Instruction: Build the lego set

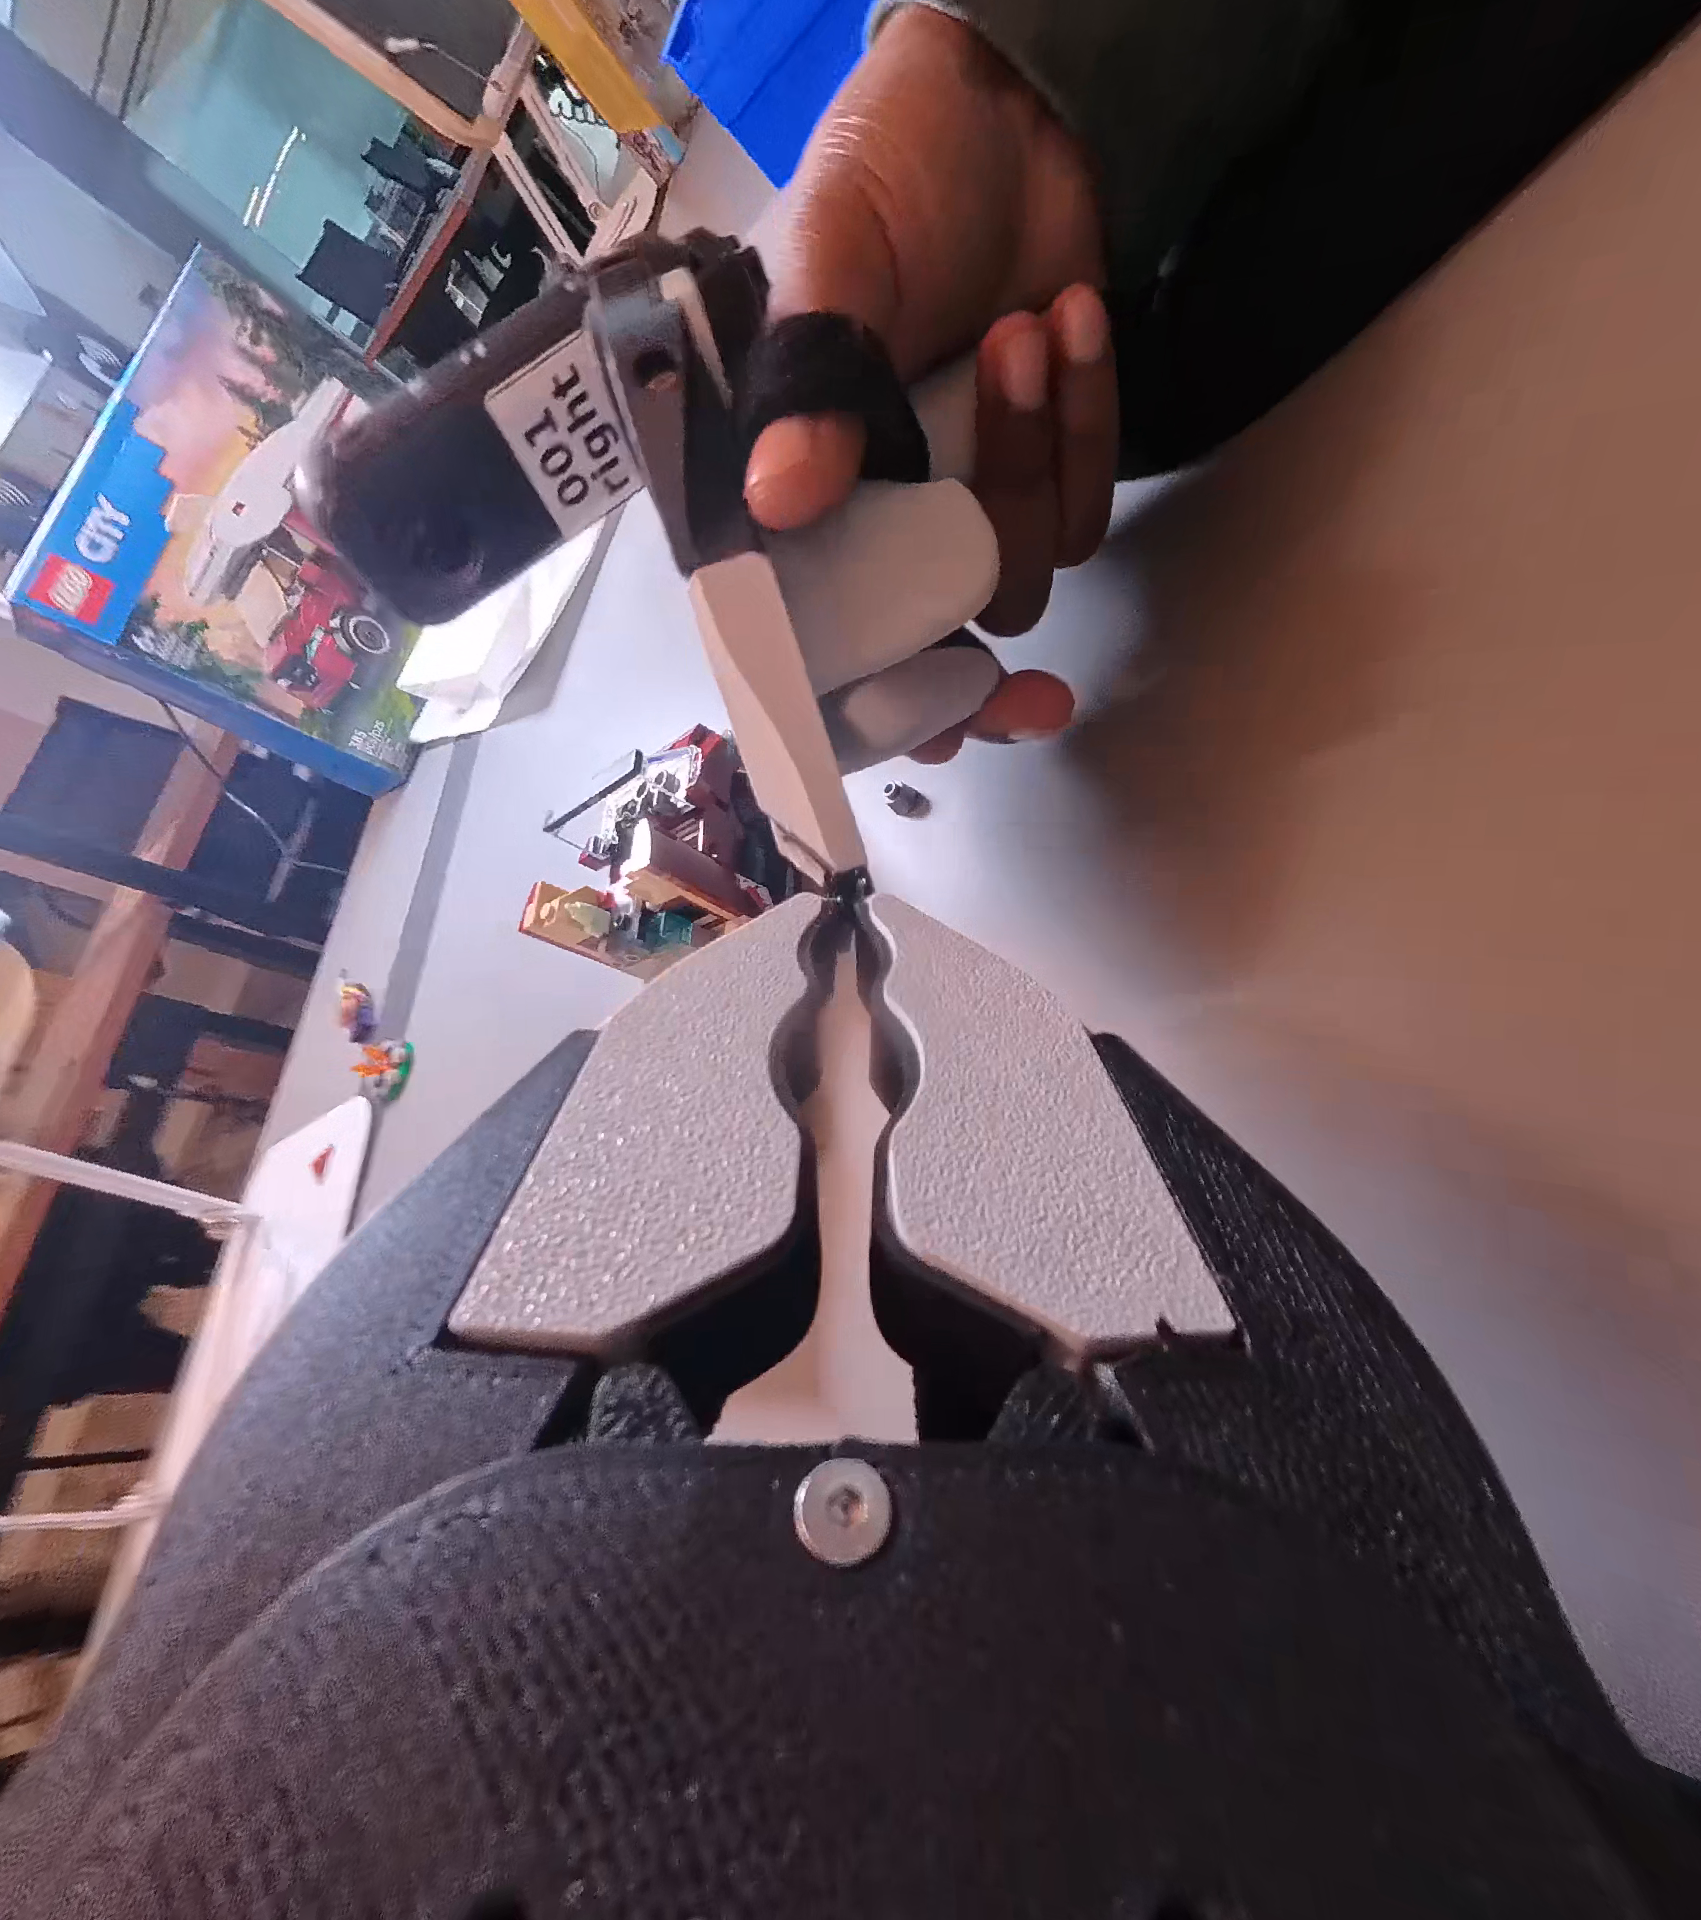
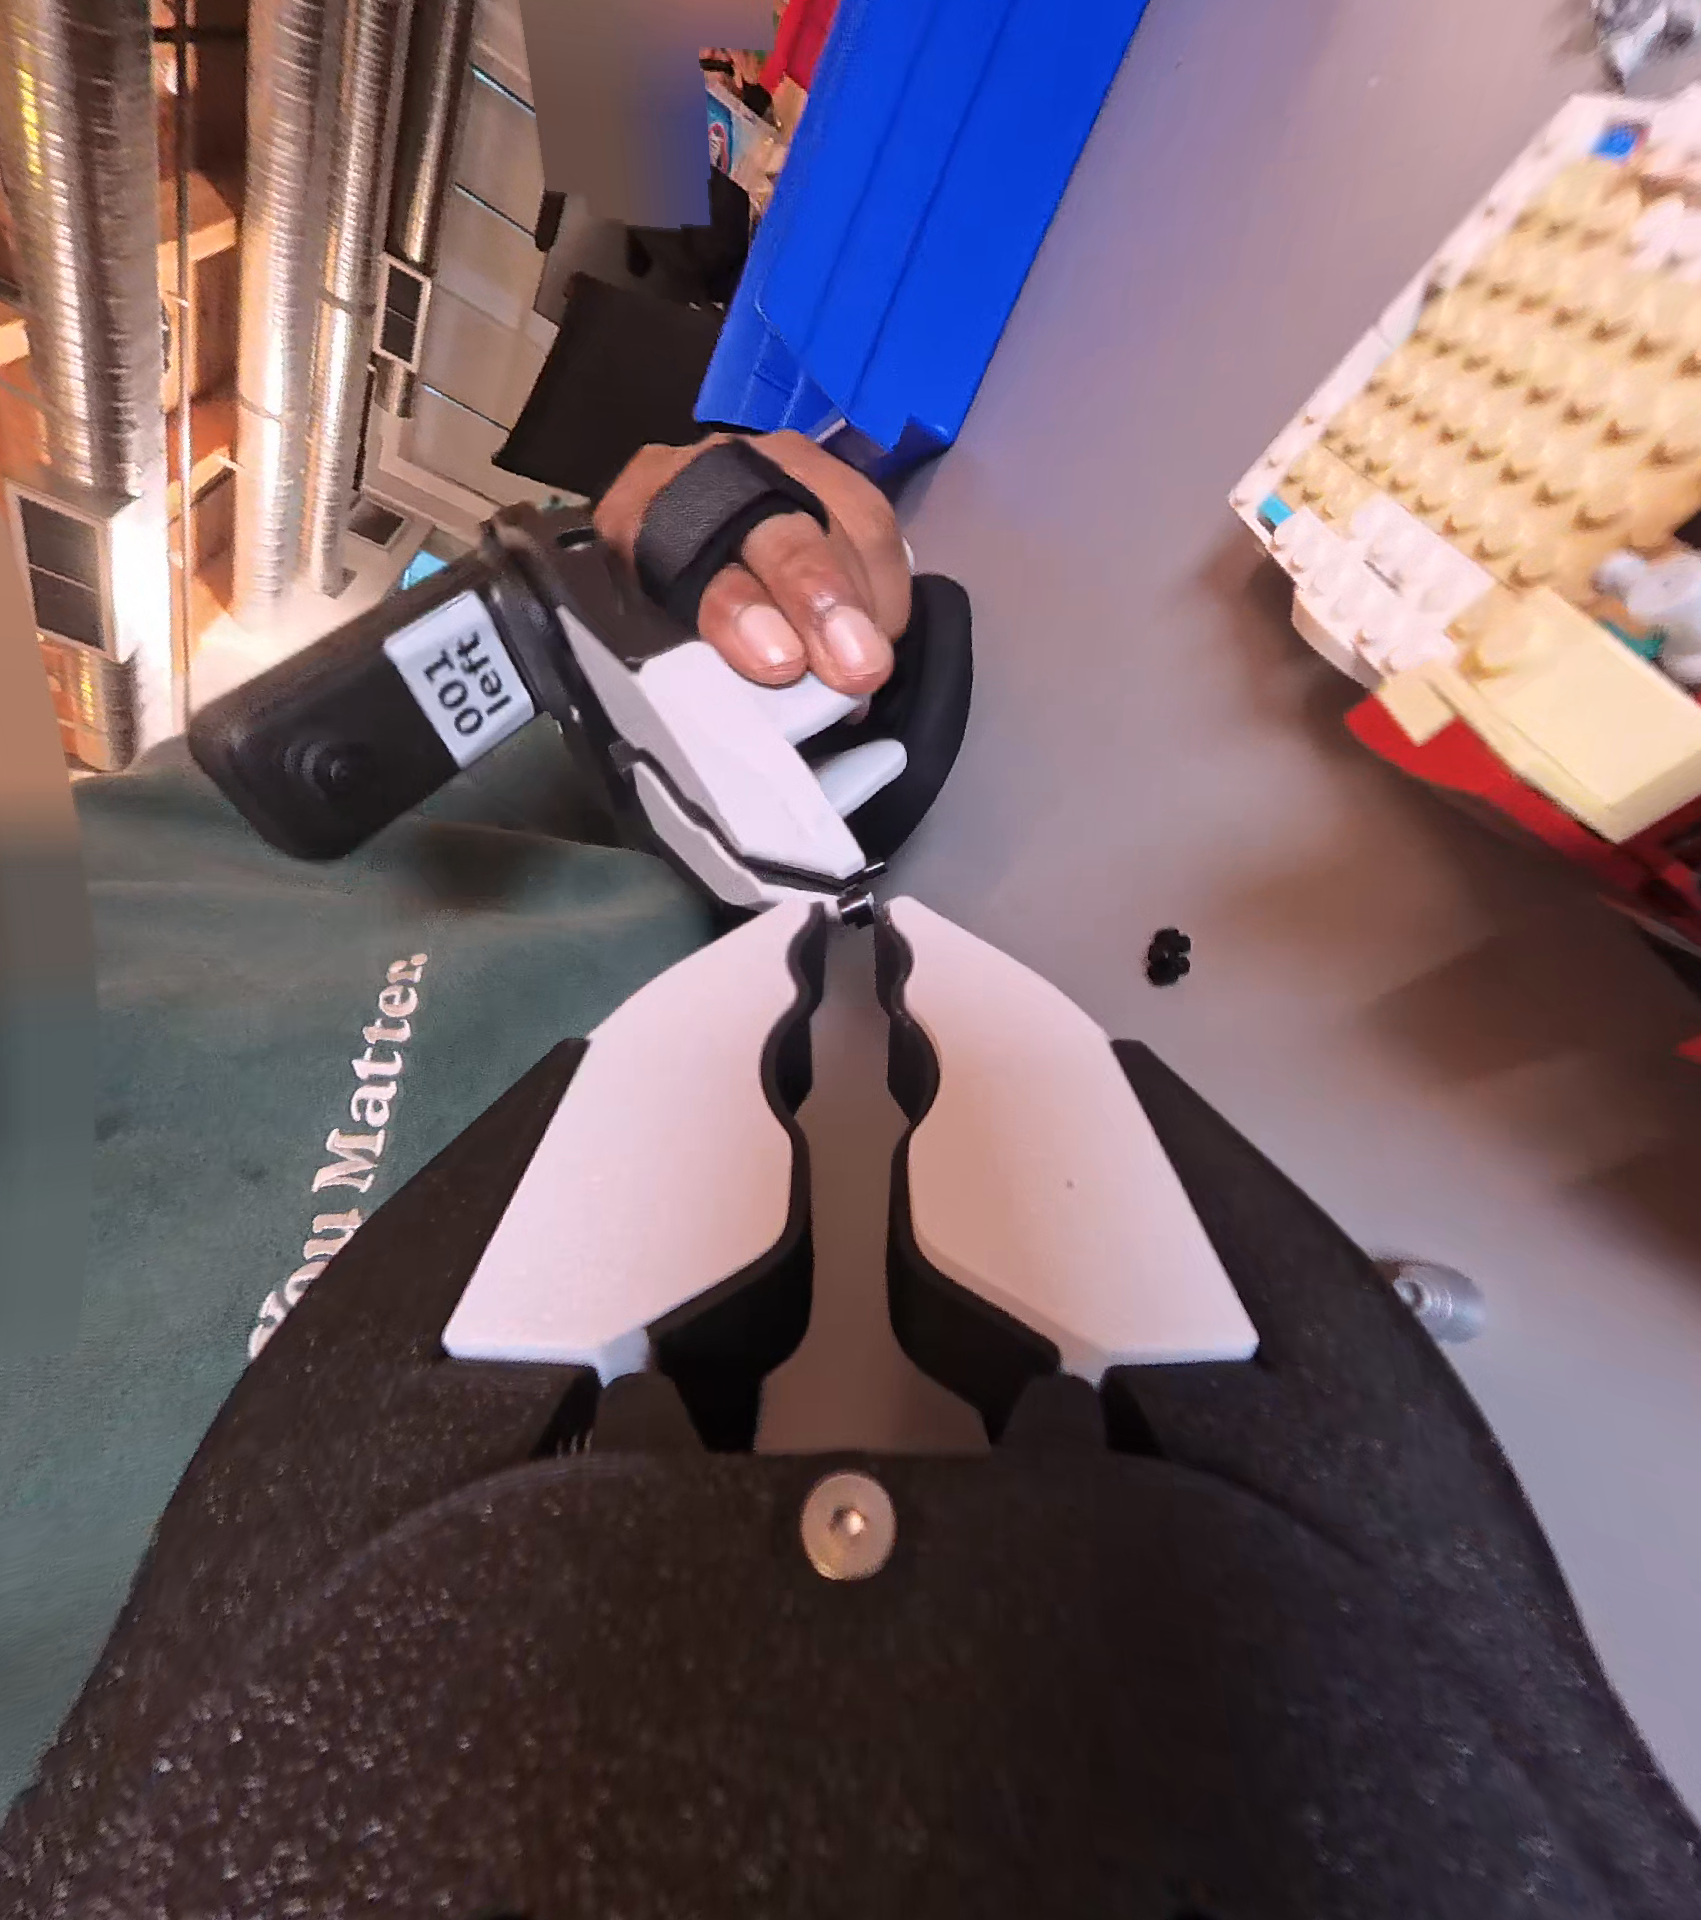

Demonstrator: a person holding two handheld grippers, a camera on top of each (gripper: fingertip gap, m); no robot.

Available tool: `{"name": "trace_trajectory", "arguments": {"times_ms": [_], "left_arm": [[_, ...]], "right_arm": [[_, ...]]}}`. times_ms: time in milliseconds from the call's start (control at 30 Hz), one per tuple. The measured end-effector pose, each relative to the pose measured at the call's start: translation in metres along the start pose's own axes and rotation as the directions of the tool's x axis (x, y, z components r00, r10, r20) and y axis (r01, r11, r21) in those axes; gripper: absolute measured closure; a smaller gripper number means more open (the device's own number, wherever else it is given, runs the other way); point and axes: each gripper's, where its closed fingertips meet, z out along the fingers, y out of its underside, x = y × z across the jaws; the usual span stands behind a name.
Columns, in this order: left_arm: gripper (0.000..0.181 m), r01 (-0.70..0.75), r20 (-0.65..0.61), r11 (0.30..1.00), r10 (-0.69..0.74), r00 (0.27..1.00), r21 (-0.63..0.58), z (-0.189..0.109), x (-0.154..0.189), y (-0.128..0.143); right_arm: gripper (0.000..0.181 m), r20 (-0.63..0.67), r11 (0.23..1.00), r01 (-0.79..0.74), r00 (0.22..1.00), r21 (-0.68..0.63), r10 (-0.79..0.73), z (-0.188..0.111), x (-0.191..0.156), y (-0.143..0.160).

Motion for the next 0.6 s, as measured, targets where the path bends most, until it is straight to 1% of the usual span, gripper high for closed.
{"name": "trace_trajectory", "arguments": {"times_ms": [67, 133, 167, 233, 300, 367, 400, 467, 600], "left_arm": [[0.178, 0.130, -0.030, 0.991, -0.129, 0.991, 0.037, -0.003, -0.006, 0.000], [0.178, 0.312, -0.076, 0.947, -0.307, 0.949, 0.072, -0.007, -0.015, 0.001], [0.178, 0.419, -0.125, 0.904, -0.408, 0.905, 0.082, -0.008, -0.019, 0.002], [0.178, 0.601, -0.210, 0.791, -0.573, 0.792, 0.110, -0.013, -0.028, 0.001], [0.178, 0.726, -0.316, 0.685, -0.678, 0.664, 0.057, -0.014, -0.025, 0.004], [0.178, 0.786, -0.362, 0.618, -0.734, 0.574, -0.009, -0.012, -0.019, 0.011], [0.178, 0.796, -0.367, 0.604, -0.749, 0.551, -0.038, -0.010, -0.016, 0.014], [0.178, 0.794, -0.361, 0.604, -0.758, 0.543, -0.075, -0.007, -0.012, 0.020], [0.178, 0.787, -0.361, 0.609, -0.759, 0.541, -0.100, -0.007, -0.009, 0.024]], "right_arm": [[0.163, -0.006, 0.996, 0.082, 0.997, 0.023, -0.082, -0.003, -0.006, -0.006], [0.161, -0.068, 0.977, 0.214, 0.975, 0.009, -0.213, -0.006, -0.006, -0.008], [0.161, -0.124, 0.959, 0.284, 0.951, -0.021, -0.284, -0.008, -0.002, -0.007], [0.162, -0.260, 0.911, 0.392, 0.873, -0.130, -0.413, -0.012, 0.015, -0.002], [0.163, -0.377, 0.859, 0.431, 0.774, -0.276, -0.509, -0.014, 0.036, 0.005], [0.165, -0.430, 0.818, 0.425, 0.702, -0.388, -0.568, -0.013, 0.048, 0.011], [0.166, -0.442, 0.804, 0.416, 0.679, -0.425, -0.585, -0.011, 0.051, 0.013], [0.167, -0.461, 0.783, 0.398, 0.645, -0.479, -0.610, -0.007, 0.054, 0.013], [0.169, -0.495, 0.750, 0.339, 0.586, -0.568, -0.641, -0.003, 0.065, 0.015]]}}
